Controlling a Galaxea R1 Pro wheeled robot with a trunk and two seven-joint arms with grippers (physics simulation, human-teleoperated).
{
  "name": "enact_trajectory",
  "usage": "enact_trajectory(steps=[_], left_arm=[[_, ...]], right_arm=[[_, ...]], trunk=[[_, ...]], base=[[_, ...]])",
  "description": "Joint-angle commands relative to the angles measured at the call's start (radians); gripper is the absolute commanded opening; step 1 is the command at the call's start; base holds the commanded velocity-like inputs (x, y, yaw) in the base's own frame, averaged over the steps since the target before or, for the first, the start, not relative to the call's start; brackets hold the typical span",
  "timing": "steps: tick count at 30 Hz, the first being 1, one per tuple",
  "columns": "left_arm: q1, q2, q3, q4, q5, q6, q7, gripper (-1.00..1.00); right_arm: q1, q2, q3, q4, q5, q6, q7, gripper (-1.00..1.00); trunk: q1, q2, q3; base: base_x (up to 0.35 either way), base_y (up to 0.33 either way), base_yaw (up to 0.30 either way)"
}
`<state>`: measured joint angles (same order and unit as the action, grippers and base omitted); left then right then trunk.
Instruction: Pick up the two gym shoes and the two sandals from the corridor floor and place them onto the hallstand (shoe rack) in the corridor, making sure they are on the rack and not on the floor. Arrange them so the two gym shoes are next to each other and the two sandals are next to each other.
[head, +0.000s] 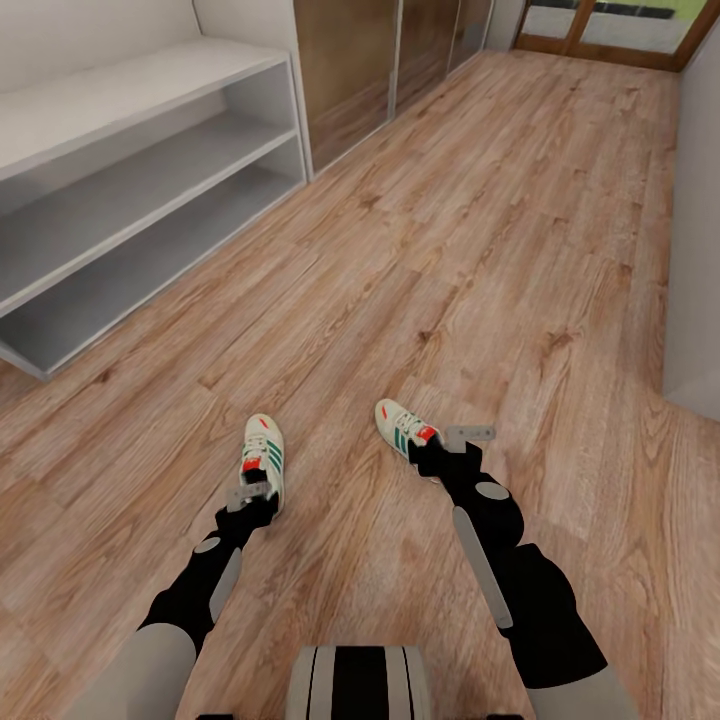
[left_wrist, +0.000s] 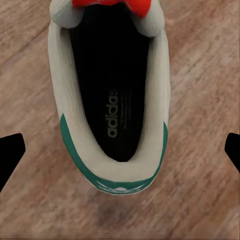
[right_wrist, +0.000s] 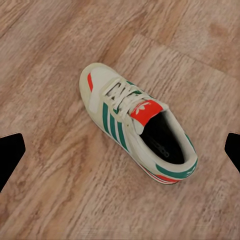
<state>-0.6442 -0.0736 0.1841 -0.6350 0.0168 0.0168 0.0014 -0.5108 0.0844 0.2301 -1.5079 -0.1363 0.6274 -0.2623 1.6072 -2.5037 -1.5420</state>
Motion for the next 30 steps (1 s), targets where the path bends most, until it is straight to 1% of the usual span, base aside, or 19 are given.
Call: enact_trajectory(steps=[1, 17, 30], left_arm=[[0.000, 0.000, 0.000, 0.000, 0.000, 0.000, 0.000, 1.00], [0.000, 0.000, 0.001, -0.001, 0.000, -0.001, 0.000, 1.00], [0.000, 0.000, -0.001, -0.002, -0.001, -0.001, -0.002, 1.00]], right_arm=[[0.000, 0.000, 0.000, 0.000, 0.000, 0.000, 0.000, 1.00], [0.000, 0.000, 0.000, 0.000, 0.001, 0.000, 0.000, 1.00], [0.000, 0.000, 0.000, 0.000, 0.000, 0.000, 0.000, 1.00]], trunk=[[0.000, 0.000, -0.004], [0.008, -0.004, -0.066], [0.008, -0.004, -0.066]], base=[[0.000, 0.000, 0.000], [0.000, 0.000, 0.000], [0.018, 0.000, 0.000]])
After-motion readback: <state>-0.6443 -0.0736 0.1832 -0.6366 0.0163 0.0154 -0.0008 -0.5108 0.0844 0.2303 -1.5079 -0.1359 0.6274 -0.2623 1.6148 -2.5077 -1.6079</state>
